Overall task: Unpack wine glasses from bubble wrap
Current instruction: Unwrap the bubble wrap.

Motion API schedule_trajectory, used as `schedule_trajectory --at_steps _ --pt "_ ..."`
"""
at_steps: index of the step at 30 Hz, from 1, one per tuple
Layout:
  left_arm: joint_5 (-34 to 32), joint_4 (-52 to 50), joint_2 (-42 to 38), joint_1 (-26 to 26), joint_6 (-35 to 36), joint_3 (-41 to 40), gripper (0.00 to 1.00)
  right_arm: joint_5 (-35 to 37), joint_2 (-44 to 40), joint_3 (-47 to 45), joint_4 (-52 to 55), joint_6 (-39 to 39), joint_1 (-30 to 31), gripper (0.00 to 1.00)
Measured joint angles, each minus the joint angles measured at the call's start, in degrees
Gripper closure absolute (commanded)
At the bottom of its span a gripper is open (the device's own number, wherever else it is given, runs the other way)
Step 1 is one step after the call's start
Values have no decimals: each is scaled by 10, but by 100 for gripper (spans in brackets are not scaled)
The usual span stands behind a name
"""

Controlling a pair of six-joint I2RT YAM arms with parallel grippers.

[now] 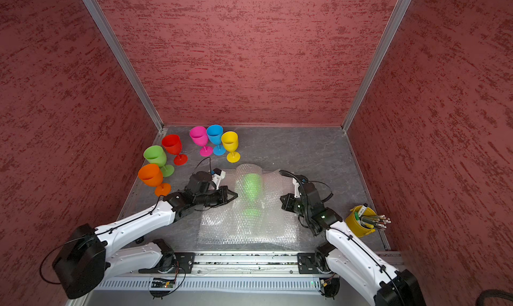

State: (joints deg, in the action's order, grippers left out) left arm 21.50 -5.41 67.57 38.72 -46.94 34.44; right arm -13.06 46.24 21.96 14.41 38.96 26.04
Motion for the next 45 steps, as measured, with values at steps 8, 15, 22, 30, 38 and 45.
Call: schedule_trajectory --at_steps 8,15,22,30,38,45 --pt "-10 9 55 18 1 6 100 55 6 0 22 7 0 89" --pt "-12 25 80 19 3 9 70 107 -4 -1 49 31 0 44" --pt "-11 35 83 21 2 9 58 205 -33 76 112 32 0 58" --pt "-18 28 76 19 6 9 33 122 26 108 62 -3 7 90" --pt "-41 -39 0 5 28 19 20 46 117 93 -1 -1 33 92" --pt "-60 -100 -65 -19 48 37 20 25 197 93 -45 1 59 91"
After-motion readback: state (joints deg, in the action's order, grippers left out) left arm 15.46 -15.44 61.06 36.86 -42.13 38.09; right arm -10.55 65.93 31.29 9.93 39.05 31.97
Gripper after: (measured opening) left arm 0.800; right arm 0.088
